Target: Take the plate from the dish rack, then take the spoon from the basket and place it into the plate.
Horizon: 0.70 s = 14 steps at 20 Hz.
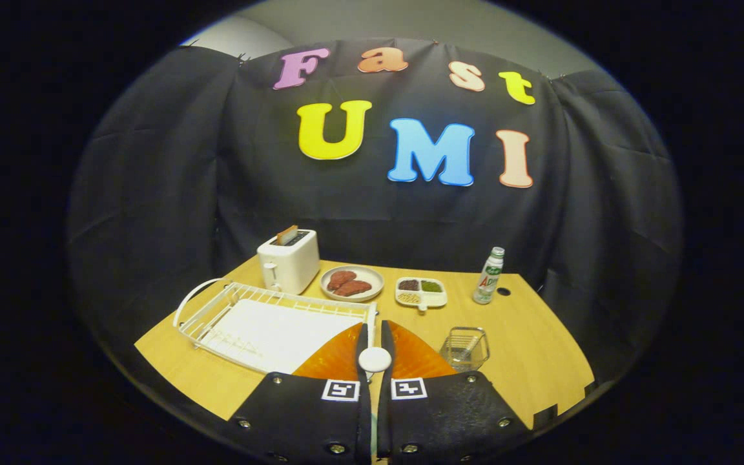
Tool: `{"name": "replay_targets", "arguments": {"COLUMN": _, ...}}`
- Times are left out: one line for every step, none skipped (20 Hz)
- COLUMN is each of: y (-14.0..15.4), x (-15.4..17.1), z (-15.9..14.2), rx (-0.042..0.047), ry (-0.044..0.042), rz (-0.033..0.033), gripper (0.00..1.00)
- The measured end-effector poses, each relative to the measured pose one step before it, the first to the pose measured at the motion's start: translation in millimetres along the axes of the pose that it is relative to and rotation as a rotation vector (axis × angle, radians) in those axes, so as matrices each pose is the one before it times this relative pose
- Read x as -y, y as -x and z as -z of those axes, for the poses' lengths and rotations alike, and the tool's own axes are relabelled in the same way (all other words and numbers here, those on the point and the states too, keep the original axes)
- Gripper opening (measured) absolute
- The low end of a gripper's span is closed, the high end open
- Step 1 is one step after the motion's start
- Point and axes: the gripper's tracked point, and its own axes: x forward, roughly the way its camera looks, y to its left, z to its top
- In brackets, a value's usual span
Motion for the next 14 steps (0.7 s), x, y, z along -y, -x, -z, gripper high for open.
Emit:
{"name": "replay_targets", "arguments": {"y": 2.43, "x": -10.59, "z": 9.57, "rx": -0.0139, "ry": -0.01344, "rz": -0.03371, "gripper": 0.04}}
{"name": "replay_targets", "arguments": {"y": -0.35, "x": -9.93, "z": 10.08, "rx": -0.01569, "ry": -0.0159, "rz": -0.03008, "gripper": 0.04}}
{"name": "replay_targets", "arguments": {"y": -0.8, "x": -7.69, "z": 10.39, "rx": -0.017, "ry": -0.01475, "rz": -0.02717, "gripper": 0.04}}
{"name": "replay_targets", "arguments": {"y": -1.7, "x": -6.43, "z": 12.64, "rx": -0.02222, "ry": -0.01489, "rz": -0.02464, "gripper": 0.04}}
{"name": "replay_targets", "arguments": {"y": -1.93, "x": -4.04, "z": 12.91, "rx": -0.02885, "ry": -0.01214, "rz": -0.02004, "gripper": 0.04}}
{"name": "replay_targets", "arguments": {"y": -3.09, "x": -1.39, "z": 12.1, "rx": -0.02478, "ry": -0.0079, "rz": -0.01391, "gripper": 0.04}}
{"name": "replay_targets", "arguments": {"y": -4.12, "x": -0.95, "z": 10.31, "rx": -0.02313, "ry": -0.00623, "rz": -0.01444, "gripper": 0.04}}
{"name": "replay_targets", "arguments": {"y": -5.0, "x": -1.29, "z": 11.99, "rx": -0.02216, "ry": -0.00803, "rz": -0.02036, "gripper": 0.04}}
{"name": "replay_targets", "arguments": {"y": -5.47, "x": -3.27, "z": 10.85, "rx": -0.02125, "ry": -0.01416, "rz": -0.02946, "gripper": 0.04}}
{"name": "replay_targets", "arguments": {"y": -5.94, "x": -3.08, "z": 9.98, "rx": -0.01562, "ry": -0.01982, "rz": -0.03385, "gripper": 0.04}}
{"name": "replay_targets", "arguments": {"y": -6.53, "x": -2.31, "z": 8.18, "rx": -0.01441, "ry": -0.02159, "rz": -0.03145, "gripper": 0.04}}
{"name": "replay_targets", "arguments": {"y": -5.5, "x": 0.14, "z": 8.23, "rx": -0.01343, "ry": -0.02476, "rz": -0.02344, "gripper": 0.04}}
{"name": "replay_targets", "arguments": {"y": -3.1, "x": -0.79, "z": 3.4, "rx": -0.00166, "ry": -0.03176, "rz": -0.02892, "gripper": 0.04}}
{"name": "replay_targets", "arguments": {"y": -4.38, "x": -1.78, "z": -0.44, "rx": 0.01626, "ry": -0.0451, "rz": -0.02276, "gripper": 0.04}}
